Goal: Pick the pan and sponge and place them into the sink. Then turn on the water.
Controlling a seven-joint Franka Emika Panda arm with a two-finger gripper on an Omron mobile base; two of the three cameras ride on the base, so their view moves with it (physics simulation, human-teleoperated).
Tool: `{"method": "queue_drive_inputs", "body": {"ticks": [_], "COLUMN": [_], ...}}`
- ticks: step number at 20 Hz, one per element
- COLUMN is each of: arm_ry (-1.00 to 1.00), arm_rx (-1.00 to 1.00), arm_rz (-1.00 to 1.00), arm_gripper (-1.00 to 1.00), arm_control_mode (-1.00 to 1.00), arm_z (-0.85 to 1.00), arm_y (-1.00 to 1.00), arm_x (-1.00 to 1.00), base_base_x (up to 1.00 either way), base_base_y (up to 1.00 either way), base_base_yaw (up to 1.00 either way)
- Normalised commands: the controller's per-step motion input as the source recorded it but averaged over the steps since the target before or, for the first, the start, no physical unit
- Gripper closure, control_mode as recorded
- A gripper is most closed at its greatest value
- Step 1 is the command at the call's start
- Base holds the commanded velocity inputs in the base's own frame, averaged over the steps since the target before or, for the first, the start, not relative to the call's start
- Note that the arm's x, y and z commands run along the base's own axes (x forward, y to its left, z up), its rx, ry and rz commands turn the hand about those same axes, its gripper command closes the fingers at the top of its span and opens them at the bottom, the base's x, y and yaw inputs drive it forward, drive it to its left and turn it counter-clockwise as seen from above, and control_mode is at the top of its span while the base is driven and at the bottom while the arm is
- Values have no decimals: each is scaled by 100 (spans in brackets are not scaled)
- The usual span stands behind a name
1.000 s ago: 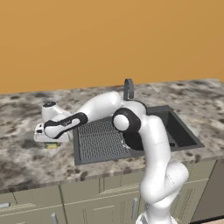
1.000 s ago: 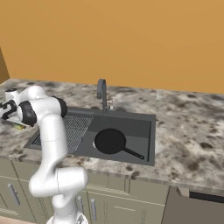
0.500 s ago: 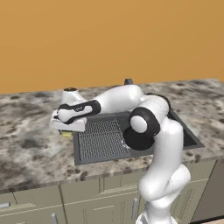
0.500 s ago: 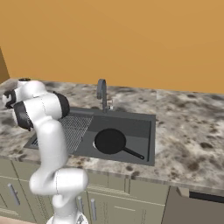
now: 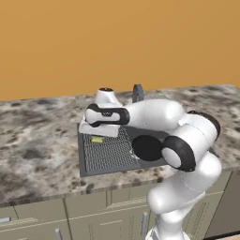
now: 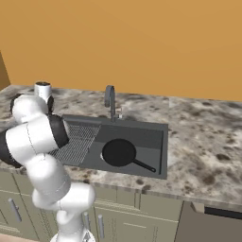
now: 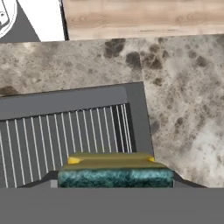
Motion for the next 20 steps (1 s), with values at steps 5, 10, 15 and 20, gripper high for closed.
{"method": "queue_drive_inputs", "body": {"ticks": [5,10,15,20], "arm_ry": [-5,-4,-1,1], "arm_rx": [0,0,0,0], "arm_rz": [0,0,0,0], "arm_gripper": [100,100,100,100], "arm_control_mode": [-100,-100,-100,-100], "arm_z": [41,35,22,0], "arm_y": [-100,-100,-100,-99], "arm_x": [-43,-50,-41,-4], "base_base_x": [0,0,0,0], "base_base_y": [0,0,0,0], "base_base_yaw": [0,0,0,0]}}
